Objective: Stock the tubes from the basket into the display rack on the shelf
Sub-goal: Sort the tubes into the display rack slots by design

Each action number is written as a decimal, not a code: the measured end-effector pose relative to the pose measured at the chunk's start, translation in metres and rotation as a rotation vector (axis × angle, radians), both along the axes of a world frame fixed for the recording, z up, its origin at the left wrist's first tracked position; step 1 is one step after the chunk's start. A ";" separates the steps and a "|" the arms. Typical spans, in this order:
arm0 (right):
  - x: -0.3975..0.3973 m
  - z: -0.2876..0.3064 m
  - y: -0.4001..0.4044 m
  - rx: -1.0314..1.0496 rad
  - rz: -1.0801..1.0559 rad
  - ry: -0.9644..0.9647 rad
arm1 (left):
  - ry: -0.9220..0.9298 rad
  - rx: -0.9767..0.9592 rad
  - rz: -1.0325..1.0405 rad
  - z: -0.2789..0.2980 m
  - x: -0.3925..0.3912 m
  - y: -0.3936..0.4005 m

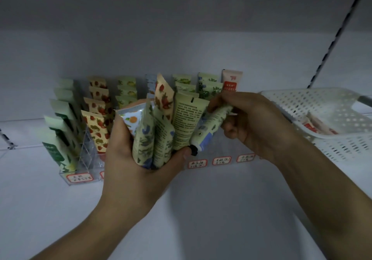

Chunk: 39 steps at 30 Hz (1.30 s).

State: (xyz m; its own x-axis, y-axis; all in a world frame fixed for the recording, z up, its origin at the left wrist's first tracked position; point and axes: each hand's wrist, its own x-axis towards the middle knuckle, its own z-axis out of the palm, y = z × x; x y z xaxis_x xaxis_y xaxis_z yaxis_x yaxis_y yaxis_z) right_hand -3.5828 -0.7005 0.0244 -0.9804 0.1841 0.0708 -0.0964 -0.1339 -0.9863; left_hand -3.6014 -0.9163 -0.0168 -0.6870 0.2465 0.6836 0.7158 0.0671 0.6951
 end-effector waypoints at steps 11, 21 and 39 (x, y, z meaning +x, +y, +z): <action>0.003 0.000 0.011 0.053 0.223 0.107 | -0.107 0.078 -0.012 -0.005 0.018 0.011; -0.008 -0.004 0.022 0.324 -0.312 0.497 | -0.013 -0.250 -0.053 -0.013 0.012 0.003; -0.020 -0.010 0.012 1.029 -0.507 0.397 | 0.215 -0.751 -0.004 -0.019 0.016 0.010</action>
